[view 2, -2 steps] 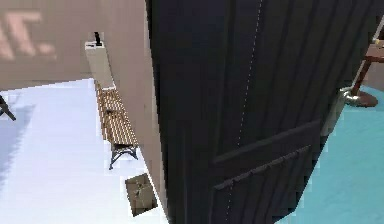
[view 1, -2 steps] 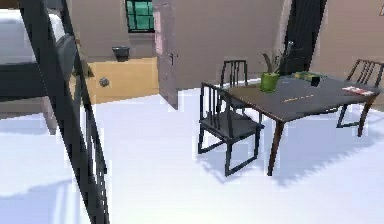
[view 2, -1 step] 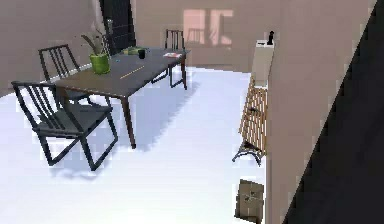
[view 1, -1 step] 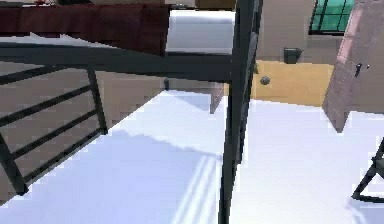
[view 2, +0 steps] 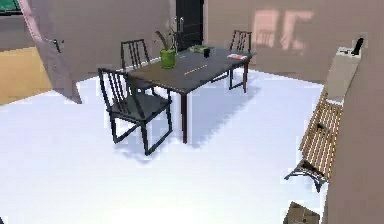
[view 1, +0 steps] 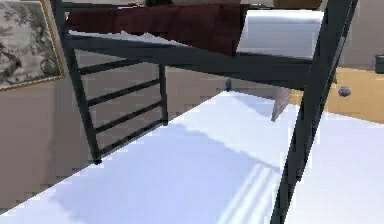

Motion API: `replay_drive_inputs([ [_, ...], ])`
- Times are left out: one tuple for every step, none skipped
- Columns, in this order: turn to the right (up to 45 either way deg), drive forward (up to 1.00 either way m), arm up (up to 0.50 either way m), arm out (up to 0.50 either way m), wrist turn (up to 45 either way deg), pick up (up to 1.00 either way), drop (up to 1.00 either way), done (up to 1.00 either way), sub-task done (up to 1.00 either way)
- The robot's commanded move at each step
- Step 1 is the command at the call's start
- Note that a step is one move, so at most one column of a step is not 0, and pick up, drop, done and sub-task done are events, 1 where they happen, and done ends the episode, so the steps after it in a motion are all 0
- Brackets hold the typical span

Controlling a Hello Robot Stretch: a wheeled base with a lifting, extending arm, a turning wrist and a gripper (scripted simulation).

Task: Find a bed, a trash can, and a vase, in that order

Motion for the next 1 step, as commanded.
replay_drive_inputs([
  [0.0, 0.00, 0.00, 0.00, 0.0, 0.00, 0.00, 0.00, 1.00],
])
